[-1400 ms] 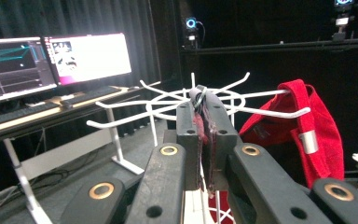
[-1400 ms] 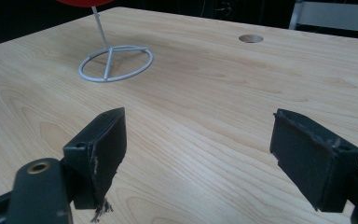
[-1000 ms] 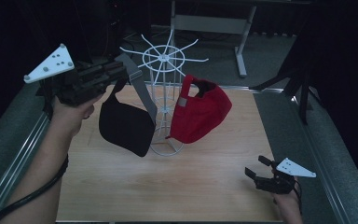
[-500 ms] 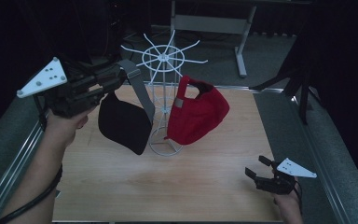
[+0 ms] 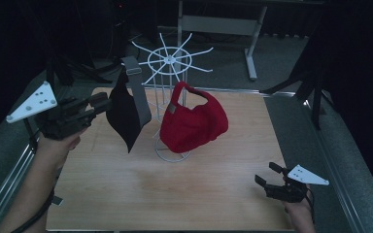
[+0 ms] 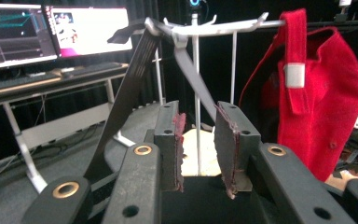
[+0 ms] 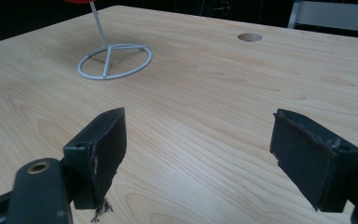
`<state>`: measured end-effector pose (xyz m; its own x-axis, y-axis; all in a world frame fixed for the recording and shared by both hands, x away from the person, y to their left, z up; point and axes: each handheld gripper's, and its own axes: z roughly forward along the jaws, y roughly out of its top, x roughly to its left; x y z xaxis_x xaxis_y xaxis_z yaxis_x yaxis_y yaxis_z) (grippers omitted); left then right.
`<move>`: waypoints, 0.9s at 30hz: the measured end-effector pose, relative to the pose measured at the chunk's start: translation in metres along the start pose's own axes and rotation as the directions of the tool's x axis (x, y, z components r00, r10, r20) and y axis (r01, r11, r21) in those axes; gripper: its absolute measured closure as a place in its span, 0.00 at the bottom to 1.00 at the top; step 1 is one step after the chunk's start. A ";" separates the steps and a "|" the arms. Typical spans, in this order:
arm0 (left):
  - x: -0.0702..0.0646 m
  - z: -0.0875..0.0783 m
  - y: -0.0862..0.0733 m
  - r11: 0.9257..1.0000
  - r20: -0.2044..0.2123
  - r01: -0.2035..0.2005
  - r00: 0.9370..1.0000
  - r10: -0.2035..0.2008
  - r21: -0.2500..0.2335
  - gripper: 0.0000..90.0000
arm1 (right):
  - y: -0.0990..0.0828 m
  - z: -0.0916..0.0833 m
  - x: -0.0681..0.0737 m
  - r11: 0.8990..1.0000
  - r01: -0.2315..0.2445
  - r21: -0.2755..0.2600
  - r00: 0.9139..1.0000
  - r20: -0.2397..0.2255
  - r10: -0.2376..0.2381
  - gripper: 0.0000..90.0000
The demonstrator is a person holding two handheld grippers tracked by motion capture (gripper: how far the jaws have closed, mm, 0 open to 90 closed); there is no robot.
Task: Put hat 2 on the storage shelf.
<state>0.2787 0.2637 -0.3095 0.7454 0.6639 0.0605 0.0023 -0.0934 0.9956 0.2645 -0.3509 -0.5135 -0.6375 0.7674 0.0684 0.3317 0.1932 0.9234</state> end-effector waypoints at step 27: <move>-0.009 -0.013 -0.102 0.995 -0.032 0.039 0.999 -0.036 0.095 0.80 | -0.003 0.001 0.000 1.000 -0.002 0.008 1.000 0.002 0.002 0.20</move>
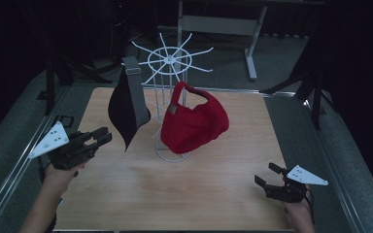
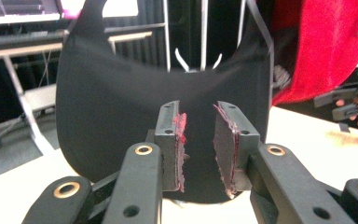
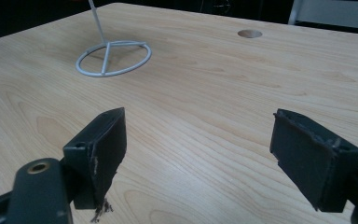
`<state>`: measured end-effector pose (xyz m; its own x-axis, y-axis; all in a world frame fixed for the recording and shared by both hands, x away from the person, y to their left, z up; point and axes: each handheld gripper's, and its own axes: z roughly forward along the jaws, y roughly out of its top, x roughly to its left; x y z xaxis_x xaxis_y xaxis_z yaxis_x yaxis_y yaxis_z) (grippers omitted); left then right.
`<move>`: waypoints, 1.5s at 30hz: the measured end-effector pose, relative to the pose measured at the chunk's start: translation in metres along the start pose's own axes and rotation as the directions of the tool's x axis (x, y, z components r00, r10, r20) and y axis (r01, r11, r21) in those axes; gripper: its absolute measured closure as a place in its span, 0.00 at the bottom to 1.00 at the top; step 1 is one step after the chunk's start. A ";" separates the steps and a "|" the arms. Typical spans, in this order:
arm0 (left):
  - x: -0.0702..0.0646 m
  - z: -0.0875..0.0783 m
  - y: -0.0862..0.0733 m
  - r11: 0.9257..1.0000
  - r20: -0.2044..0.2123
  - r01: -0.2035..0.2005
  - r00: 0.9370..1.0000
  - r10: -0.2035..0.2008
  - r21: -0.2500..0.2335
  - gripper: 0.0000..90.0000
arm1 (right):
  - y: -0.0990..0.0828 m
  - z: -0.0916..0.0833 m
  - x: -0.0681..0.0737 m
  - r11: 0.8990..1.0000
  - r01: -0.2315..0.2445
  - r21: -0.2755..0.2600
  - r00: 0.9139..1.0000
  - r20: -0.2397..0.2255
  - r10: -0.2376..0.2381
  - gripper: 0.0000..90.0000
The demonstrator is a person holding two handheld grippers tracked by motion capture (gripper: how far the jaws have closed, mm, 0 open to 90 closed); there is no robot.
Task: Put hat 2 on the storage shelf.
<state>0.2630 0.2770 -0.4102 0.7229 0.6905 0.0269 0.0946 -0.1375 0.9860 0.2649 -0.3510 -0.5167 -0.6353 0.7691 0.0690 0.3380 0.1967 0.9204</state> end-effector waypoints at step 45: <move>0.006 -0.002 -0.129 0.974 -0.068 0.180 0.983 -0.172 0.139 0.80 | -0.013 0.007 -0.004 0.999 0.016 0.041 0.999 0.041 -0.018 0.20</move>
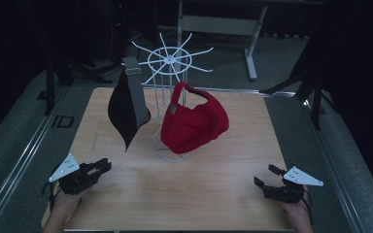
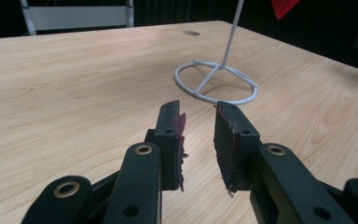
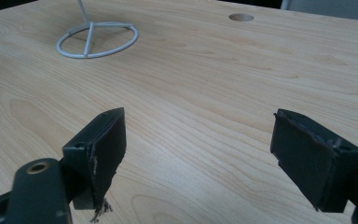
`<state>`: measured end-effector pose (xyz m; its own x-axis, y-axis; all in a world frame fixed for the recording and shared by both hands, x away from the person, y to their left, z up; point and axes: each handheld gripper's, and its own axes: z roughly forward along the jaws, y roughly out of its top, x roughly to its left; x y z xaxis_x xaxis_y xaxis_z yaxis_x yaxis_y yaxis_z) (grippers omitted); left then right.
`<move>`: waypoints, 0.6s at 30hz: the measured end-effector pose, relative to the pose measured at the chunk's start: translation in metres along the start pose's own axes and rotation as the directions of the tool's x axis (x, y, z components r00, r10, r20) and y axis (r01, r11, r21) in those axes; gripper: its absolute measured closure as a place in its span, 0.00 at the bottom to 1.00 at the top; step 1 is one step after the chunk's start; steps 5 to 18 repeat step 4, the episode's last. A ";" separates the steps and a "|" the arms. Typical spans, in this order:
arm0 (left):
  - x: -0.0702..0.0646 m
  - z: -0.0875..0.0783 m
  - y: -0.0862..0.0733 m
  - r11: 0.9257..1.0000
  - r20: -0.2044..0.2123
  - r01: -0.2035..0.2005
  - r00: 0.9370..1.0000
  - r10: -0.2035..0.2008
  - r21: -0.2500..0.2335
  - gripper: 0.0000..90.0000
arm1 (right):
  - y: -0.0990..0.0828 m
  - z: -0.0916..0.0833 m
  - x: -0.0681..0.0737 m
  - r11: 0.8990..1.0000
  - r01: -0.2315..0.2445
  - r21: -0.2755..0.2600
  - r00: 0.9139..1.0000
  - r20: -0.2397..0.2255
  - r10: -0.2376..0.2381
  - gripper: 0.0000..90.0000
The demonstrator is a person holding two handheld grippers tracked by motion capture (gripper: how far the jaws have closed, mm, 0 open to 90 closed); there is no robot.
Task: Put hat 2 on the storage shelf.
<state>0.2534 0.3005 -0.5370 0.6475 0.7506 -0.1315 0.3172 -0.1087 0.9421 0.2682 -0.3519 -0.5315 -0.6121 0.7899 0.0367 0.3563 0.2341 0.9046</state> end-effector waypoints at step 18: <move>0.001 -0.001 0.000 1.000 -0.004 0.008 1.000 -0.008 -0.002 0.80 | 0.000 0.000 0.000 1.000 0.005 0.003 1.000 0.001 -0.005 0.20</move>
